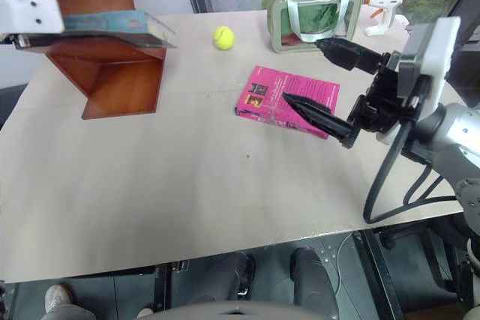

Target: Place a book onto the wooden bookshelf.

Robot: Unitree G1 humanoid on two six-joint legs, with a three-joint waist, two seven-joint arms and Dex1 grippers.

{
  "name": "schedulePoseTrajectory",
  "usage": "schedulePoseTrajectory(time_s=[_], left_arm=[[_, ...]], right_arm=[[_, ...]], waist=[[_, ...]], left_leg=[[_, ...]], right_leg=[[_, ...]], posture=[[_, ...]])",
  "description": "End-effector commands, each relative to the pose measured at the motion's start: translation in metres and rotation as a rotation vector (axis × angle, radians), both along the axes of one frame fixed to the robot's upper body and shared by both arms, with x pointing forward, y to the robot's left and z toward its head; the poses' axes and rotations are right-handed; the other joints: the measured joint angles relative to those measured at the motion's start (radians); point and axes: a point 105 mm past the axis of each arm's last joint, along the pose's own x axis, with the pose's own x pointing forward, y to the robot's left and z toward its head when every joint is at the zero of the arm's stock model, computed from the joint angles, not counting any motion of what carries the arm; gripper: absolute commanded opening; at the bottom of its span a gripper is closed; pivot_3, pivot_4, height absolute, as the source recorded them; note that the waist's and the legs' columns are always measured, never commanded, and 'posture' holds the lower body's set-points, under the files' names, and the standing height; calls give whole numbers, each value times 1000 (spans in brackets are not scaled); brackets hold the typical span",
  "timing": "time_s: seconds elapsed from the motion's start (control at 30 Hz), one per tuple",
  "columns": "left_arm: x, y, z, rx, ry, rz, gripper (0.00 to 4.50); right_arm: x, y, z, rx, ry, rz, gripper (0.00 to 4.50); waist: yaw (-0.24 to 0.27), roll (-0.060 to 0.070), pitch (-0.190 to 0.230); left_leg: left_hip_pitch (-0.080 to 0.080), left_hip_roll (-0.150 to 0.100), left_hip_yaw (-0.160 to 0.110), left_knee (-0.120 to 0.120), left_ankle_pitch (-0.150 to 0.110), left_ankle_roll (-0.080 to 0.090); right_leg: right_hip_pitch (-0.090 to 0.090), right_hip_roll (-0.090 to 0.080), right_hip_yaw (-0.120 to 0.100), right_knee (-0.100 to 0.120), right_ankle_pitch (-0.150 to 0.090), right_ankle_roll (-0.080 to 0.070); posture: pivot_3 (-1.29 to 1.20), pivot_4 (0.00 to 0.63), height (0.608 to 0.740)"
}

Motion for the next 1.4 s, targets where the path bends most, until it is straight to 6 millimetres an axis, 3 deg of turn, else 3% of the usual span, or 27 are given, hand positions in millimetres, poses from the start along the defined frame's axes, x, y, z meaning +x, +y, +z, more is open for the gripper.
schedulePoseTrajectory(time_s=[0.03, 0.1, 0.2, 0.33, 0.47, 0.5, 0.57, 0.67, 0.73, 0.87, 0.93, 1.0, 1.13, 1.17, 1.3, 1.4], left_arm=[[-29, -6, 23, -180, -62, -151, 3075], [-43, -14, 20, -273, -35, -245, 3075], [-61, -43, 15, -407, 11, -385, 3075], [-74, -73, 10, -514, 19, -459, 3075], [-88, -121, -7, -670, 96, -579, 3075], [-89, -132, -10, -740, 107, -606, 2841], [-91, -147, -30, -809, 192, -625, 2312], [-88, -170, -67, -934, 280, -627, 987], [-76, -183, -90, -1082, 256, -591, 59], [-57, -198, -135, -1186, 224, -508, 59], [-54, -198, -166, -1271, 310, -436, 59], [-58, -189, -193, -1283, 374, -361, 763], [-71, -162, -207, -1221, 382, -277, 2482], [-74, -154, -209, -1203, 379, -259, 3172], [-90, -117, -211, -1153, 408, -200, 3349], [-99, -103, -209, -1123, 426, -188, 3349]], right_arm=[[-4, -7, 8, 5, -39, -2, 4500], [0, -9, 5, 2, -21, -5, 4500], [3, -9, -1, -15, 11, 5, 4500], [7, -13, -3, -20, 29, -3, 4500], [8, -17, -7, -35, 58, -30, 4500], [7, -18, -10, -43, 69, -39, 4500], [4, -18, -18, -71, 92, -61, 4500], [3, -19, -33, -107, 126, -116, 4500], [10, -23, -47, -142, 147, -192, 4500], [27, -33, -79, -251, 166, -356, 4500], [33, -47, -98, -247, 223, -444, 4500], [28, -60, -118, -267, 277, -483, 4500], [7, -83, -135, -293, 331, -539, 4500], [0, -89, -138, -301, 344, -550, 4500], [-28, -106, -148, -366, 415, -579, 4500], [-36, -112, -150, -387, 434, -601, 4500]], waist=[[-3, 0, 0], [-4, 0, 0], [-9, 0, 1], [-3, 0, 1], [4, 0, 0], [6, 0, 0], [7, 0, 1], [4, 1, 0], [6, 2, -1], [10, 1, -1], [13, 2, -2], [14, 3, -3], [18, 4, -3], [19, 4, -3], [27, 7, -5], [29, 9, -4]], left_leg=[[-1, 0, 0, 1, 0, 0], [0, 0, 1, 1, 0, 0], [0, 0, 1, 4, 0, 0], [0, 0, 1, 8, 0, 0], [3, 1, 2, 7, 0, 0], [3, 1, 2, 8, 0, 0], [3, 1, 1, 8, 0, 0], [4, 1, 3, 7, 0, 0], [5, 1, 4, 7, 0, 0], [7, 1, 4, 8, 0, -1], [7, 1, 4, 7, 0, -1], [7, 1, 4, 6, 0, -1], [5, 1, 5, 4, 0, -1], [5, 1, 5, 4, 0, -1], [9, 1, 6, 4, 0, -1], [16, 3, 6, 2, -3, 4]], right_leg=[[-1, 0, 0, 1, 0, 0], [-1, 0, 0, 1, 0, 0], [-1, -1, 1, 4, 0, 0], [1, -1, 0, 8, 0, 0], [2, -1, 2, 9, 0, 0], [2, -1, 1, 10, 0, 0], [2, -1, 1, 10, 0, 0], [2, -1, 3, 10, 0, 0], [2, -2, 5, 10, 0, 0], [4, -3, 4, 10, 0, 0], [4, -2, 4, 10, 0, 0], [4, -2, 4, 9, 0, 0], [1, -1, 6, 8, 0, -1], [1, -2, 6, 8, 0, -1], [5, -2, 6, 8, 0, -1], [12, -2, 5, 5, 0, -1]], posture=[[0, 150, 740], [0, 150, 740], [0, 150, 740], [0, 150, 740], [0, 150, 740], [0, 150, 740], [0, 150, 740], [0, 150, 740], [0, 150, 740], [0, 150, 740], [0, 150, 740], [0, 150, 740], [0, 150, 740], [0, 150, 740], [0, 150, 740], [0, 150, 740]])
